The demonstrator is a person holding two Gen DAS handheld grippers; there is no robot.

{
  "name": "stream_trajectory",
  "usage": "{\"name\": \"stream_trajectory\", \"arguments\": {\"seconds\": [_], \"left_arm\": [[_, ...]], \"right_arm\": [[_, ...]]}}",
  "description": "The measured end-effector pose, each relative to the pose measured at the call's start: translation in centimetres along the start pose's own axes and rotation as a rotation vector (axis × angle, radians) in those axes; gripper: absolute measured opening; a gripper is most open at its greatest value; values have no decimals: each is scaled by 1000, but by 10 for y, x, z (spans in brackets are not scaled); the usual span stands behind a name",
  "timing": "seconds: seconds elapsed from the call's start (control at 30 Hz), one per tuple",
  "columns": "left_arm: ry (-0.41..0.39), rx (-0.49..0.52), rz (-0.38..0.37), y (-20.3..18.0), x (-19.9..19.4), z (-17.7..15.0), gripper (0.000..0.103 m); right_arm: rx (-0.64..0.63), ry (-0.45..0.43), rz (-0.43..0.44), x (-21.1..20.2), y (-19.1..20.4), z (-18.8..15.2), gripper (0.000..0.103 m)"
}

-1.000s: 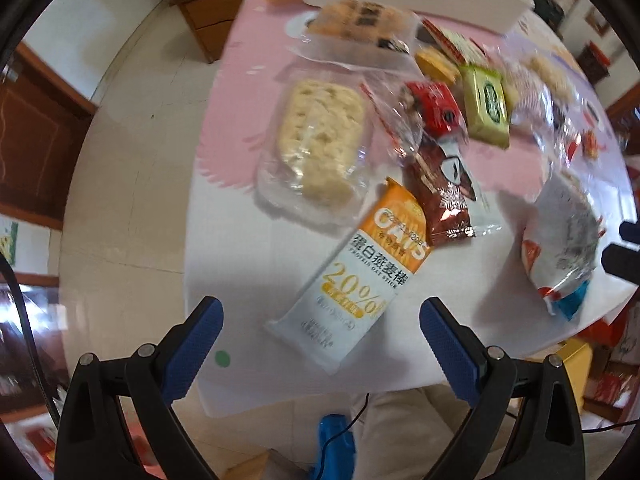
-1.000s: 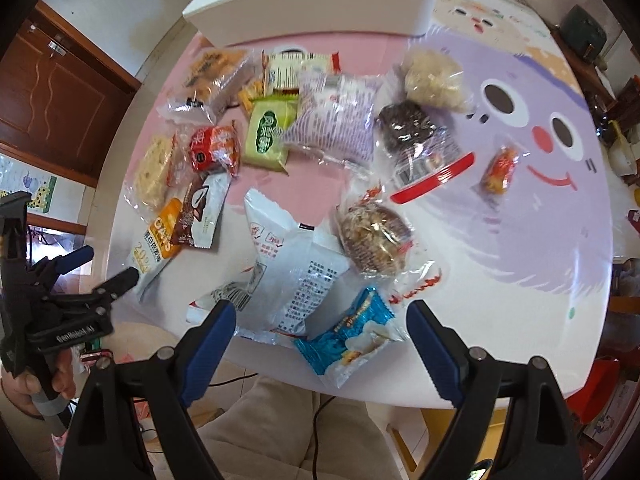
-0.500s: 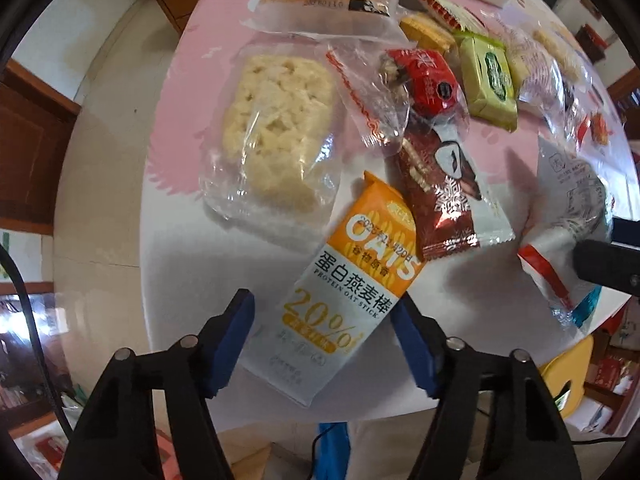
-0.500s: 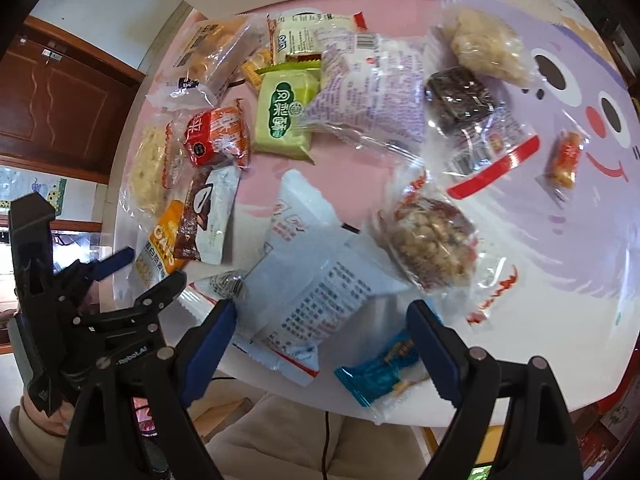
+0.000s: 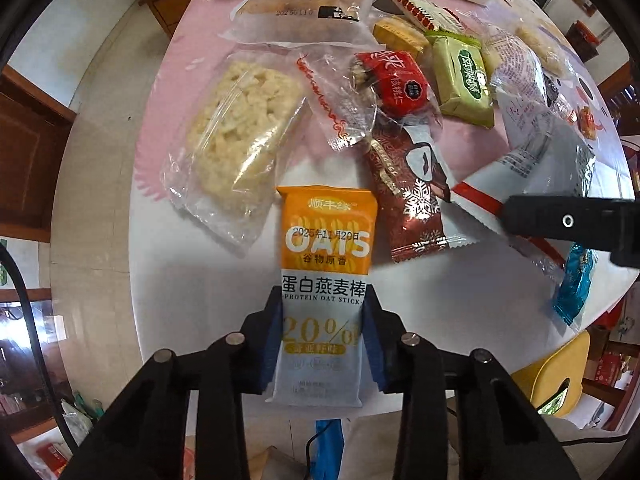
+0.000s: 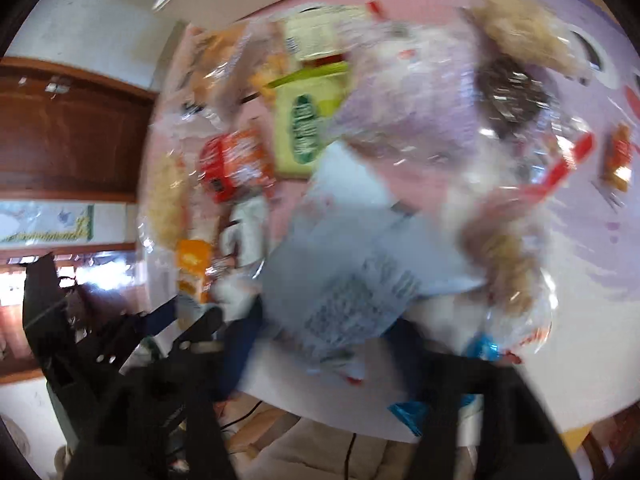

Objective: Organize snacks
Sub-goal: 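Carry both snacks over the white tray and open both tools to drop them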

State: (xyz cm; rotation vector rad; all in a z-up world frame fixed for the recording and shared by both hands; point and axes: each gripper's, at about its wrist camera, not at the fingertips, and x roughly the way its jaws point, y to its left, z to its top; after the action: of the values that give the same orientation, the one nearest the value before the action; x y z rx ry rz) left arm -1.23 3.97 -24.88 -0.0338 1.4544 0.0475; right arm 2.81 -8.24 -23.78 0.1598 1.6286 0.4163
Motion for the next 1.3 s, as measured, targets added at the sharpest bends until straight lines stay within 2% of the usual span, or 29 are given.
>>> {"name": "stream_trajectory", "arguments": {"seconds": [0.1, 0.17, 0.33, 0.57, 0.73, 0.8, 0.9, 1.1, 1.3], "left_arm": [[-8, -1, 5, -2, -3, -7, 32], [-17, -6, -1, -3, -7, -12, 31], [-50, -6, -37, -4, -46, -25, 31], [-185, -22, -84, -10, -117, -6, 31], [-315, -28, -115, -5, -174, 33, 31], [-359, -31, -127, 0, -189, 59, 31], [-406, -28, -105, 2, -210, 88, 32], [-461, -27, -62, -1, -231, 151, 33], [-502, -40, -43, 2, -235, 209, 34]], "right_arm": [[-60, -49, -65, -3, 8, -3, 39], [-79, -69, -70, -9, 11, -6, 36], [-147, -145, -90, -37, 29, -10, 34], [-209, -290, -104, -98, 58, -5, 34], [-242, -380, -111, -139, 63, -3, 34], [-245, -409, -113, -156, 60, -1, 34], [-247, -463, -122, -180, 61, 11, 34], [-209, -574, -170, -216, 60, 58, 34], [-169, -623, -208, -232, 58, 115, 34]]}}
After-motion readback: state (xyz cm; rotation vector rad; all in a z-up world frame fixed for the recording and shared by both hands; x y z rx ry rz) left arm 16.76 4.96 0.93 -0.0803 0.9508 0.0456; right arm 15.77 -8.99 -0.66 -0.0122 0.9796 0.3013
